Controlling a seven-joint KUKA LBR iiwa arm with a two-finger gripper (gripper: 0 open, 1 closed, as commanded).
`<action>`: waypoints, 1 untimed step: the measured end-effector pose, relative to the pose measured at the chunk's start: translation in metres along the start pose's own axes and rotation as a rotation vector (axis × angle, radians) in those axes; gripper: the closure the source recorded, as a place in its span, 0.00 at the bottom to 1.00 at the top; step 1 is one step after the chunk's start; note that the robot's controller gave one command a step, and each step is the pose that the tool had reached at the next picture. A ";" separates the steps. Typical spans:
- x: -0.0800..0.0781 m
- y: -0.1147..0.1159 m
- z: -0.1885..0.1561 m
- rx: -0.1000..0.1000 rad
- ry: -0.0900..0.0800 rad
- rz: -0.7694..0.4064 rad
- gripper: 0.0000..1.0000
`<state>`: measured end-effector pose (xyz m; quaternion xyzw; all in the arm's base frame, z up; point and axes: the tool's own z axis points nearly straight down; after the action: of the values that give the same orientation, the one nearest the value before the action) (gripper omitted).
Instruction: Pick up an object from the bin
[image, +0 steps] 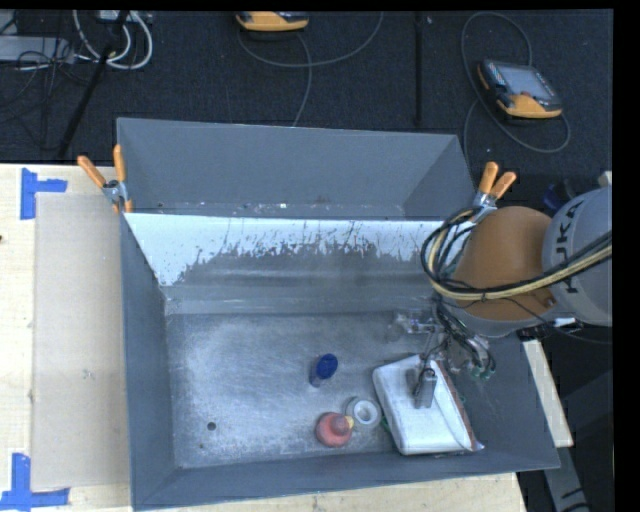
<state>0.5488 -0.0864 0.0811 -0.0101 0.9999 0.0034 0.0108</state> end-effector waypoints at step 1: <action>-0.001 0.000 0.001 0.006 0.007 0.067 0.00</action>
Offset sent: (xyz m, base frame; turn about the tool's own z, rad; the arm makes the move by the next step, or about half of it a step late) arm -0.0063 -0.0001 -0.0111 0.0683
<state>0.5497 -0.0860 0.0803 0.0235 0.9997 0.0009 0.0072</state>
